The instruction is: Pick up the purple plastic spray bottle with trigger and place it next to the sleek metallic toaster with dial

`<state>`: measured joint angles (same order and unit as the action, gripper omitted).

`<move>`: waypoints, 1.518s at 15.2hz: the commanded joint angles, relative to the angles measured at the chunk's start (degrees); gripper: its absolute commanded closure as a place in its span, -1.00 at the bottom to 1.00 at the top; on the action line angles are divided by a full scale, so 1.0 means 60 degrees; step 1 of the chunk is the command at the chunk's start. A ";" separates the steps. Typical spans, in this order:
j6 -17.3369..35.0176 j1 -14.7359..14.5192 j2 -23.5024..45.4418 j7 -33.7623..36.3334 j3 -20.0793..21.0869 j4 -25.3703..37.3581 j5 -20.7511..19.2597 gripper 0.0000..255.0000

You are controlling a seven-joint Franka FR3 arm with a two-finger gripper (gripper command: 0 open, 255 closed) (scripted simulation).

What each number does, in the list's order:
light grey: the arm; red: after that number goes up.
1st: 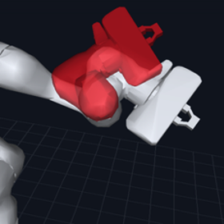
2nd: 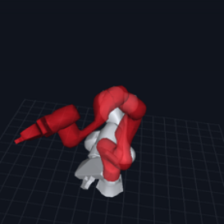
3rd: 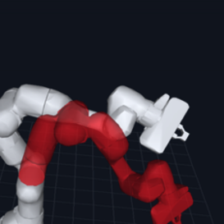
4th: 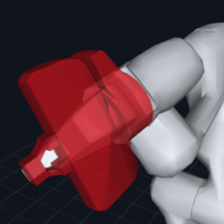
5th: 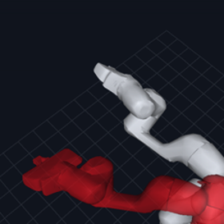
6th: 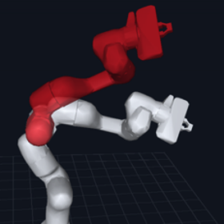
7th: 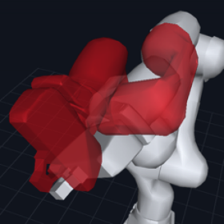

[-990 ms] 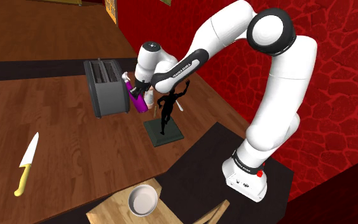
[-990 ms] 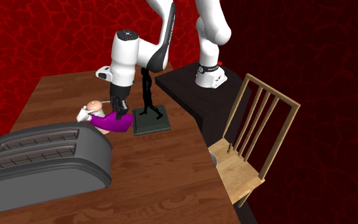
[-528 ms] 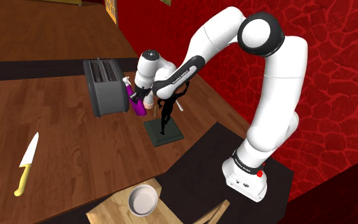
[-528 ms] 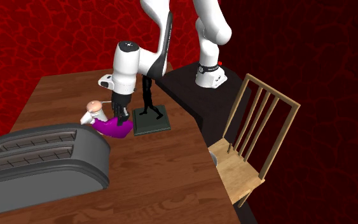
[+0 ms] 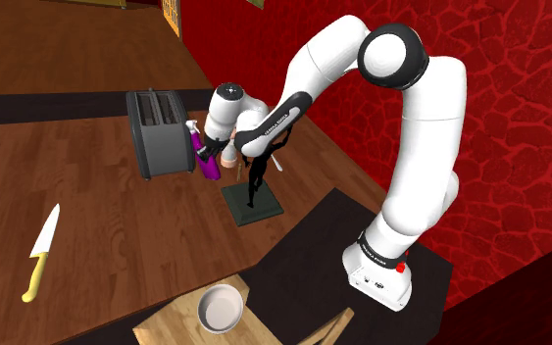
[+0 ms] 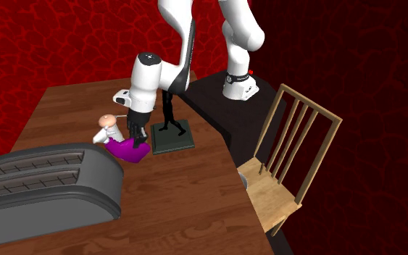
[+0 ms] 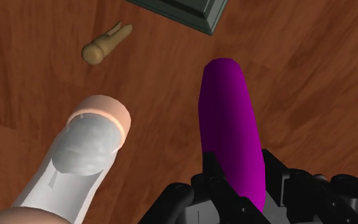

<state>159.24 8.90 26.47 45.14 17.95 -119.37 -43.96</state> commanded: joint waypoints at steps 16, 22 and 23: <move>-0.0449 0.0557 -0.0983 -0.0655 0.0623 -0.0821 0.0903 -1.00; -0.0448 0.0554 -0.0984 -0.0656 0.0620 -0.0822 0.0905 -1.00; -0.0448 0.0554 -0.0984 -0.0656 0.0620 -0.0822 0.0905 -1.00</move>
